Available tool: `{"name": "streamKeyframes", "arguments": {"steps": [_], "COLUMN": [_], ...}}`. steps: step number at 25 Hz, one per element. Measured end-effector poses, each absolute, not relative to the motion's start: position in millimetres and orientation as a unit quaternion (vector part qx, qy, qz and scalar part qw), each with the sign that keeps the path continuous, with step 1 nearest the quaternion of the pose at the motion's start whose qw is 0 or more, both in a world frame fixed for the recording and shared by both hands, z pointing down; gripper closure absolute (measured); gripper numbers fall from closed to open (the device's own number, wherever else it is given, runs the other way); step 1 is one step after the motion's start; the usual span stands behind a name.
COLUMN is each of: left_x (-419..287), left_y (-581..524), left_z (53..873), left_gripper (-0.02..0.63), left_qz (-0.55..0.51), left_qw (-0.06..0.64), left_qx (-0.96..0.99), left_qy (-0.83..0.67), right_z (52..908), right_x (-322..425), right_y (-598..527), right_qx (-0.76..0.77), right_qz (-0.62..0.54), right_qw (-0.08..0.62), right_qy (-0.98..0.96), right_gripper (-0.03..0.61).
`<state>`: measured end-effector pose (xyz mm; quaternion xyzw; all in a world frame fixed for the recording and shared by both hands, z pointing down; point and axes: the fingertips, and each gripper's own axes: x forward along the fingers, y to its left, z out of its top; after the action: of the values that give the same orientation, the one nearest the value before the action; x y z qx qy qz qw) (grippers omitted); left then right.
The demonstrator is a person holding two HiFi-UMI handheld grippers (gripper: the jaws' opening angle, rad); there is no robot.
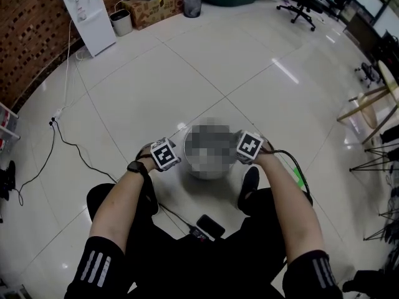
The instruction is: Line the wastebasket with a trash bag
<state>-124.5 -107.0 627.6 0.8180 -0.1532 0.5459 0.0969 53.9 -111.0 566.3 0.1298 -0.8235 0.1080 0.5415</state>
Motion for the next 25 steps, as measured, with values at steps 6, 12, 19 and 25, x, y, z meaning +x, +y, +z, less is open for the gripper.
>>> {"name": "streamKeyframes", "arguments": {"steps": [6, 12, 19, 25], "left_x": [-108, -85, -77, -72], "left_y": [-109, -118, -140, -138], "left_z": [605, 565, 500, 493], "left_gripper": [0.375, 0.379, 0.379, 0.382], "left_qz": [0.513, 0.482, 0.439, 0.433], "left_qw": [0.076, 0.042, 0.021, 0.021], "left_qx": [0.843, 0.867, 0.889, 0.894], "left_qy": [-0.143, -0.120, -0.124, -0.115], "right_z": [598, 657, 710, 756], "right_x": [-12, -22, -29, -24], "right_y": [-110, -126, -147, -154], "right_qx": [0.090, 0.096, 0.114, 0.111], "right_qz": [0.098, 0.140, 0.162, 0.171], "right_qw": [0.578, 0.606, 0.607, 0.638], "right_qy": [-0.805, -0.777, -0.769, -0.742], "right_gripper": [0.362, 0.357, 0.353, 0.350]}}
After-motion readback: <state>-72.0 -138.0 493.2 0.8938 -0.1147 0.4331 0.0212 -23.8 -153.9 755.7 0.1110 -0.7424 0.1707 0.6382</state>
